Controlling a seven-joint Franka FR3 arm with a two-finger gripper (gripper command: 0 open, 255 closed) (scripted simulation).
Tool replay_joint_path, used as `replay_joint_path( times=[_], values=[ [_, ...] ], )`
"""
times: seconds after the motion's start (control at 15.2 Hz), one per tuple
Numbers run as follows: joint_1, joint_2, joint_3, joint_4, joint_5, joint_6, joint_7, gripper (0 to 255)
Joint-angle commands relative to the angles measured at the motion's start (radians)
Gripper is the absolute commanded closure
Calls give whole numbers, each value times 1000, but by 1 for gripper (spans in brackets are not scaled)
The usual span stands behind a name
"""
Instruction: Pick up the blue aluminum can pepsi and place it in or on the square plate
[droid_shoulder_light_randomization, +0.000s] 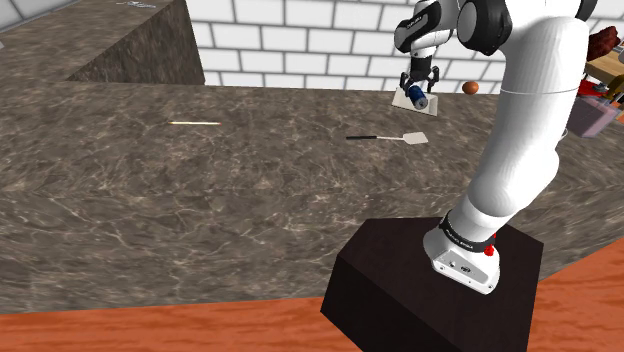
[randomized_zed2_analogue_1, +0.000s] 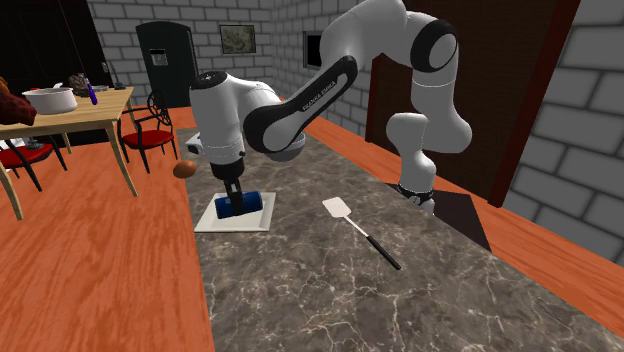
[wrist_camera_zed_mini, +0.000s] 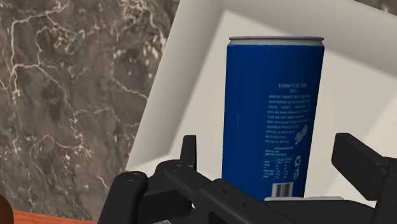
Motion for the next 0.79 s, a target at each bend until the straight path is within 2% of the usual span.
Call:
replay_joint_path(
  times=[0.0,0.26,0.73],
  values=[
    [0,0,0,0,0,0,0,0],
    [20,-37,-5,83,-18,-118,12,0],
    [20,-37,-5,83,-18,-118,12,0]
  ],
)
